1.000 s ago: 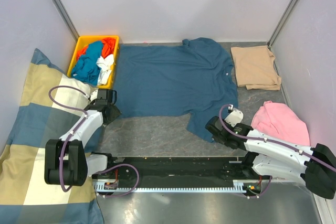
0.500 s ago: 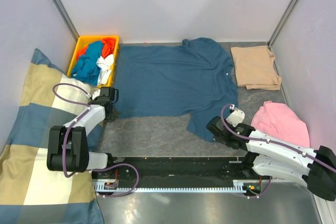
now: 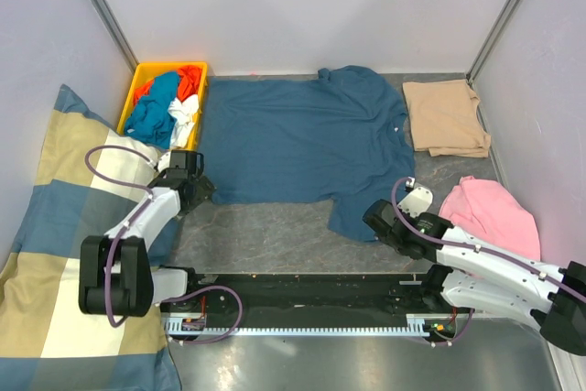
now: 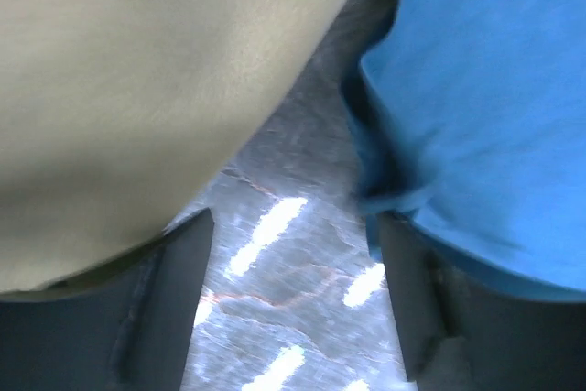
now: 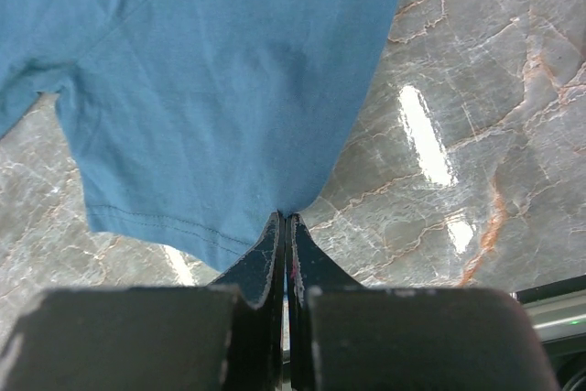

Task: Fold and stack the t-shirts
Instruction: Fold the tshirt

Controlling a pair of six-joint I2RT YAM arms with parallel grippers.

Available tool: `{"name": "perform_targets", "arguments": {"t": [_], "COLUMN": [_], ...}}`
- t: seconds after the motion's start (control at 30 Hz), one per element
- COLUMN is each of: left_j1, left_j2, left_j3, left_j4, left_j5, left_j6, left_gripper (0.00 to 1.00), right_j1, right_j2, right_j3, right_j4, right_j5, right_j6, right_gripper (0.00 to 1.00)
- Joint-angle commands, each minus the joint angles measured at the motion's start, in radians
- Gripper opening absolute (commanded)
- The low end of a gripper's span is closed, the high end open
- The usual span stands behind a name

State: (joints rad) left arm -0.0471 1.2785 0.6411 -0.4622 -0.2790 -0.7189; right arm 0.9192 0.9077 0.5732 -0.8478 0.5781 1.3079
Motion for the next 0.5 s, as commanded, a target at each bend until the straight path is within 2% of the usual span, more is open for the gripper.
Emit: {"name": "perform_targets", "arguments": {"t": [0.0,0.13,0.27,0.47], "left_j1": [0.003,0.003,0.003,0.003], "left_j2": [-0.082,-0.090,-0.032,0.053], "left_j3": [-0.003,0.003,0.018,0.028], "left_j4": [0.008,0.005,0.019,0.066], "left_j5": [0.006,0.003,0.008,0.004], "left_j6": [-0.013,-0.017,-0.024,-0.022], "left_gripper": [0.93,0.95,0.95,0.86], "right_j1": [0.003,0.003,0.003,0.001], "right_j2": [0.016,0.026,0.031,0.031], "right_j3": [0.025,0.028,0.028,0.028], "right_j4": [0.001,0.004,0.004,0.004], "right_j5": [0.023,0.023,0.026,0.029], "right_j6": [0.004,-0.006,-0.009,-0.007], "right_gripper": [0.00,0.00,0.00,0.00]}}
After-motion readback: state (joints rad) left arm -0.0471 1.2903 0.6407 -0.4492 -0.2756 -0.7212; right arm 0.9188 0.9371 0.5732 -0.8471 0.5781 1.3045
